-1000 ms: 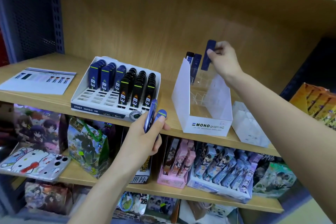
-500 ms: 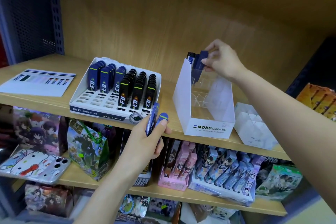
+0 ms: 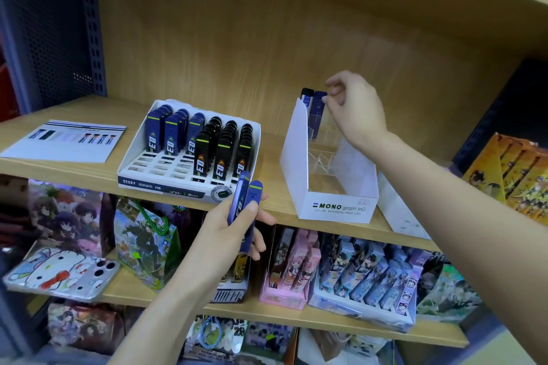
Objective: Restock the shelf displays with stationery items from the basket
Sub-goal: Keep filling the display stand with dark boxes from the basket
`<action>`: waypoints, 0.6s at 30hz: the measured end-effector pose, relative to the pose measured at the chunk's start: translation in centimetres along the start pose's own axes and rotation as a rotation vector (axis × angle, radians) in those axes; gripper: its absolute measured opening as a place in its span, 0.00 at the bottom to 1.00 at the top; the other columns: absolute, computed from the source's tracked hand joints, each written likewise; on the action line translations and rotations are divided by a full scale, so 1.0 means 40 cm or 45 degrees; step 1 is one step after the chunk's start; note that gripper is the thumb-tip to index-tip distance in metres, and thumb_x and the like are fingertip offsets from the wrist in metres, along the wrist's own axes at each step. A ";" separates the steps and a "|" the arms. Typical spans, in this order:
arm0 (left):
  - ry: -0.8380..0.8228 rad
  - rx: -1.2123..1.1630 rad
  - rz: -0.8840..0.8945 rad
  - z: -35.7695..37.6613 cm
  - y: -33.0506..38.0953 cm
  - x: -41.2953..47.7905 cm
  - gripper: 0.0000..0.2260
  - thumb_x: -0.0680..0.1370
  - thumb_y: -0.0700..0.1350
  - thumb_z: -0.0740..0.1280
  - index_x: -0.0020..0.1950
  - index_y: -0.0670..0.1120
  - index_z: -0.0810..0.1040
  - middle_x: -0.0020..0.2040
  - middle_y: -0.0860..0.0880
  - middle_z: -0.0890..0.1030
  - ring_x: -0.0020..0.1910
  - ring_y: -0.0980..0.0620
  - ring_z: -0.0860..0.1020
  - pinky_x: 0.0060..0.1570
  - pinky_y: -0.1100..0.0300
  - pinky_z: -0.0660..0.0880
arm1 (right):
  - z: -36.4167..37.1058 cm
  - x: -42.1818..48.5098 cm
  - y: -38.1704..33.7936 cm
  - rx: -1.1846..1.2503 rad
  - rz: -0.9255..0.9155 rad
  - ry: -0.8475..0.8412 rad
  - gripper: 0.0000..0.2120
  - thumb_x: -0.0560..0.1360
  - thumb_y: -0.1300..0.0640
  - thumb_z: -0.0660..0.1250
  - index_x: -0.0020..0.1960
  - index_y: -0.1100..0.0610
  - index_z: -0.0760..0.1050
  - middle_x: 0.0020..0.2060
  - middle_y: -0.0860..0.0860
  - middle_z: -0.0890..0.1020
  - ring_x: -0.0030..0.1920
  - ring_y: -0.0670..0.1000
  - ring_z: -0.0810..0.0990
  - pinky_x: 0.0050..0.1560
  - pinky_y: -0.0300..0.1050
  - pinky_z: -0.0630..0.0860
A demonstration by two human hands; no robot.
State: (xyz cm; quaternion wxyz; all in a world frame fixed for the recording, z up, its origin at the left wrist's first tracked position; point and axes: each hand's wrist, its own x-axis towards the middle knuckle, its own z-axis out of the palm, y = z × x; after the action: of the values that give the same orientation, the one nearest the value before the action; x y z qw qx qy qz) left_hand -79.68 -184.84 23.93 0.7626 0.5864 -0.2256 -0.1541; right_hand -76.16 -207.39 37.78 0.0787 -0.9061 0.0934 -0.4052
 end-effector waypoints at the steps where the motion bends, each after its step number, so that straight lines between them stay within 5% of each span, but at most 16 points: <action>1: -0.012 -0.009 0.008 -0.002 0.001 -0.003 0.09 0.81 0.43 0.58 0.55 0.49 0.77 0.38 0.49 0.82 0.27 0.53 0.73 0.28 0.62 0.72 | -0.003 -0.020 -0.014 0.002 -0.032 0.048 0.10 0.77 0.59 0.64 0.58 0.55 0.74 0.47 0.47 0.74 0.44 0.48 0.75 0.47 0.47 0.75; 5: -0.046 0.061 0.037 -0.014 -0.002 -0.013 0.11 0.80 0.48 0.58 0.55 0.47 0.78 0.31 0.47 0.79 0.23 0.52 0.68 0.27 0.65 0.68 | -0.017 -0.142 -0.093 0.277 -0.172 0.022 0.04 0.78 0.60 0.61 0.50 0.53 0.73 0.40 0.43 0.71 0.36 0.39 0.71 0.40 0.32 0.66; 12: -0.110 0.129 0.039 -0.037 -0.006 -0.039 0.19 0.74 0.58 0.59 0.39 0.46 0.81 0.28 0.44 0.74 0.23 0.51 0.67 0.32 0.62 0.68 | -0.025 -0.316 -0.194 0.525 -0.136 -0.714 0.05 0.77 0.55 0.66 0.49 0.55 0.79 0.38 0.45 0.79 0.35 0.38 0.75 0.39 0.29 0.69; 18: -0.022 -0.041 0.004 -0.054 0.019 -0.062 0.19 0.76 0.55 0.57 0.57 0.44 0.74 0.39 0.45 0.82 0.29 0.50 0.77 0.26 0.60 0.74 | -0.034 -0.325 -0.228 1.013 0.214 -0.809 0.02 0.77 0.61 0.66 0.48 0.58 0.74 0.39 0.54 0.81 0.36 0.46 0.81 0.38 0.36 0.78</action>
State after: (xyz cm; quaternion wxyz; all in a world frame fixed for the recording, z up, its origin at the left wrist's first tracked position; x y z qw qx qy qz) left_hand -80.68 -181.61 23.81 0.7702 0.5723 -0.2307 -0.1615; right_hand -84.73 -195.62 31.32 0.4741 -0.8737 -0.0240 -0.1062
